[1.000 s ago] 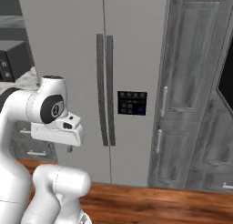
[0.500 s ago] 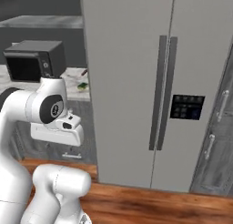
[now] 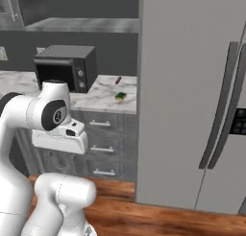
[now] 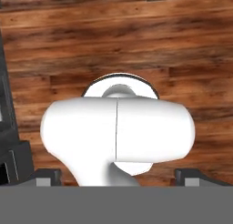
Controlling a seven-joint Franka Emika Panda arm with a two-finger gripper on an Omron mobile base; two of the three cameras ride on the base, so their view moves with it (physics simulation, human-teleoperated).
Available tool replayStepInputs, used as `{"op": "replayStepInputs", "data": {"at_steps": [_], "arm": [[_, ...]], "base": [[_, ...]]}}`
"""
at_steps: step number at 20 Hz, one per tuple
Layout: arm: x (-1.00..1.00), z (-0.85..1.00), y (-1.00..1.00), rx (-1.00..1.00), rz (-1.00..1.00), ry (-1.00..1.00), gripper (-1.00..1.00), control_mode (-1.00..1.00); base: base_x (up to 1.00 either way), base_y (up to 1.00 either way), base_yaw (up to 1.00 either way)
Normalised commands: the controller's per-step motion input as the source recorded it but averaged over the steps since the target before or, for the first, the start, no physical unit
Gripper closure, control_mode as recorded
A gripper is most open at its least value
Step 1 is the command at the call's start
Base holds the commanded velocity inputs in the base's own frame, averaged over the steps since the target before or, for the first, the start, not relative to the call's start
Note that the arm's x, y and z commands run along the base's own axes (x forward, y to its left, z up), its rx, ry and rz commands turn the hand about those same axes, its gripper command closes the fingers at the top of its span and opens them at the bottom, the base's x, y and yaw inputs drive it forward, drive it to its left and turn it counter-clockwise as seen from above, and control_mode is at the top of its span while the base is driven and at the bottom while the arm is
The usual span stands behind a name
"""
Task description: Place the sponge inside the microwave to prepare for sanitizing.
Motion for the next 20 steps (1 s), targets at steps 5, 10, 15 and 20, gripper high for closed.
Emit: {"op": "replayStepInputs", "data": {"at_steps": [5,10,15,20], "arm": [[0.0,0.0,0.0,0.0,0.0,0.0,-1.0,1.0],[0.0,0.0,0.0,0.0,0.0,0.0,-1.0,1.0],[0.0,0.0,0.0,0.0,0.0,0.0,-1.0,1.0],[0.0,0.0,0.0,0.0,0.0,0.0,-1.0,1.0]], "base": [[0.61,0.53,0.0],[0.94,0.43,-0.06],[0.93,0.65,-0.22],[0.63,0.41,-0.31]]}}
